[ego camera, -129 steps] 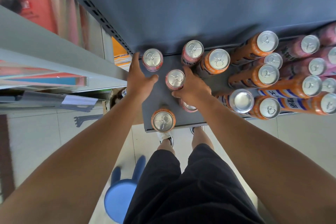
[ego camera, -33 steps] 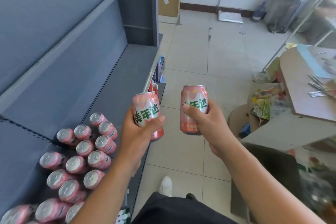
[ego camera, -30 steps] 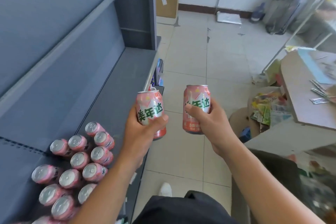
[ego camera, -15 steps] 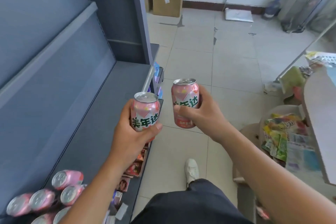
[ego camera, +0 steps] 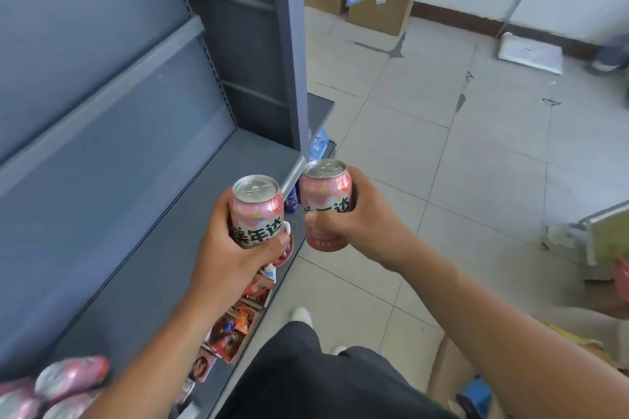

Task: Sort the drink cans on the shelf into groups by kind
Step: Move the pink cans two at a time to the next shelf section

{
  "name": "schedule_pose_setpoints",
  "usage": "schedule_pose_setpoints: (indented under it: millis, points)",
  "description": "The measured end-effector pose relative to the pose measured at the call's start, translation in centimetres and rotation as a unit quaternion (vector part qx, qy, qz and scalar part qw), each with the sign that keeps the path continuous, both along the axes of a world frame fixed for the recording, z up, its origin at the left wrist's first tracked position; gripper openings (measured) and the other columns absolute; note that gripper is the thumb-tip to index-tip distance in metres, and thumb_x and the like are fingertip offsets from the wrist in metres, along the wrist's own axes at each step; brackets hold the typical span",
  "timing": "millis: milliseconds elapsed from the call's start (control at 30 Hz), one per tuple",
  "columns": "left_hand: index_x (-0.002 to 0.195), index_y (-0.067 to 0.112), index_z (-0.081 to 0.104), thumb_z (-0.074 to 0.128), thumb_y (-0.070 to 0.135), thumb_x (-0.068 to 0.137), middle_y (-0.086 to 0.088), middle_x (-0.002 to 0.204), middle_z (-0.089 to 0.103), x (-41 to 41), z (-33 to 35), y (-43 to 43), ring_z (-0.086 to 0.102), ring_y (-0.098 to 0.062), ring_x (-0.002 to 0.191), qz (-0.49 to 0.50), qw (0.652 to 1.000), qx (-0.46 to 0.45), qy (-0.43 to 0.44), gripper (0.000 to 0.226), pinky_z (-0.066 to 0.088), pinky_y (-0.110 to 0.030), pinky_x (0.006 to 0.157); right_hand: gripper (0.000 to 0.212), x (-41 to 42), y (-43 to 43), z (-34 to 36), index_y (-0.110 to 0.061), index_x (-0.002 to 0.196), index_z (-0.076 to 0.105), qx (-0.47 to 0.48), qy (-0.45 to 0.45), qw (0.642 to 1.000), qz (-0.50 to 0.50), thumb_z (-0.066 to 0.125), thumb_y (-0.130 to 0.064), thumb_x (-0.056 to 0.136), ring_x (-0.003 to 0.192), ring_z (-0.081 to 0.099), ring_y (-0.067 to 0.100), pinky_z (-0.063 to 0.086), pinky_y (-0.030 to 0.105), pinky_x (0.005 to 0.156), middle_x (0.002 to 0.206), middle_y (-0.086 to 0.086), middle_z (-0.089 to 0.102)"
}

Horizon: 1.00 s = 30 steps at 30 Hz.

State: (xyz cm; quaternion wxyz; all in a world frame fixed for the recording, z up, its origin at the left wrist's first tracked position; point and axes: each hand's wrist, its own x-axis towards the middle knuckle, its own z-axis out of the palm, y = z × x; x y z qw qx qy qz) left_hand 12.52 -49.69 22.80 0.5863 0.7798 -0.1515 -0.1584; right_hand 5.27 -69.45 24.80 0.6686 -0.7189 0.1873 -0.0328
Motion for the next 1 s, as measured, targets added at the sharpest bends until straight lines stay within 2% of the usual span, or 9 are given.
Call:
schedule_pose_setpoints:
  millis: [67,133,200,433,633,767,900,1000]
  points:
    - [0.126,0.038,0.052,0.09,0.034,0.064,0.015,0.111,0.068,2.5,-1.0,-1.3,0.068,-0.007,0.101,0.01,1.0,0.007,-0.003,0.073,0.058,-0.034,0.083,0.057,2.9,-1.3,-0.6,-0.023,0.125,0.052,-0.004,0.003,1.0,0.014,0.082,-0.014,0.079,0.092,0.067,0.003,0.053,0.014,0.072,0.103,-0.007,0.068]
    - [0.13,0.037,0.05,0.093,0.028,0.066,0.013,0.116,0.067,5.3,-2.2,-2.4,0.067,-0.01,0.106,0.025,1.0,0.006,0.002,0.078,0.058,-0.043,0.088,0.053,6.0,-2.4,-1.4,-0.023,0.122,0.054,-0.002,0.006,1.0,0.023,0.082,-0.011,0.079,0.091,0.068,0.008,0.054,0.017,0.074,0.103,-0.002,0.069]
    - [0.131,0.038,0.047,0.094,0.026,0.066,0.017,0.116,0.066,8.1,-2.9,-3.4,0.067,-0.007,0.106,0.039,0.999,-0.001,0.013,0.08,0.058,-0.04,0.089,0.049,9.3,-3.3,-2.1,-0.022,0.119,0.057,0.003,0.007,1.0,0.028,0.08,-0.007,0.079,0.089,0.069,0.01,0.054,0.018,0.073,0.1,0.0,0.07]
    - [0.125,0.041,0.046,0.09,0.014,0.066,0.023,0.11,0.064,17.7,-4.7,-5.9,0.066,-0.006,0.103,0.051,0.998,0.004,0.036,0.078,0.057,-0.037,0.09,0.055,20.2,-6.3,-3.6,-0.034,0.118,0.052,-0.031,0.033,0.996,0.079,0.082,-0.013,0.078,0.096,0.065,0.003,0.052,0.012,0.07,0.098,-0.013,0.066]
    - [0.109,0.062,0.041,0.09,0.013,0.067,0.028,0.108,0.06,24.0,-6.1,-6.2,0.064,-0.006,0.104,0.092,0.995,0.026,0.014,0.08,0.052,-0.015,0.08,0.063,28.8,-8.1,-5.9,-0.034,0.125,0.047,-0.077,0.047,0.981,0.172,0.085,-0.02,0.076,0.104,0.06,0.002,0.052,0.013,0.075,0.103,-0.02,0.061]
    - [0.106,0.063,0.043,0.089,0.01,0.065,0.022,0.106,0.062,27.1,-8.0,-7.1,0.064,-0.009,0.102,0.14,0.989,0.043,0.009,0.081,0.049,-0.013,0.079,0.078,34.4,-8.9,-8.5,-0.034,0.133,0.038,-0.113,0.071,0.959,0.25,0.088,-0.024,0.073,0.108,0.054,-0.002,0.048,0.005,0.075,0.114,-0.021,0.054]
    - [0.106,0.055,0.048,0.089,0.009,0.065,0.02,0.103,0.063,29.3,-9.8,-8.6,0.064,-0.01,0.097,0.195,0.979,0.05,0.025,0.075,0.048,-0.015,0.078,0.08,39.3,-9.7,-11.5,-0.033,0.129,0.042,-0.062,0.087,0.949,0.296,0.088,-0.009,0.069,0.1,0.061,0.004,0.053,0.015,0.072,0.114,-0.01,0.057]
    - [0.109,0.036,0.052,0.088,0.006,0.065,0.016,0.1,0.065,30.6,-11.5,-9.8,0.065,-0.009,0.093,0.225,0.973,0.048,0.031,0.065,0.049,-0.016,0.077,0.079,42.0,-10.0,-13.9,-0.038,0.126,0.049,-0.058,0.088,0.944,0.312,0.09,-0.015,0.063,0.106,0.063,0.012,0.06,0.033,0.082,0.12,0.0,0.058]
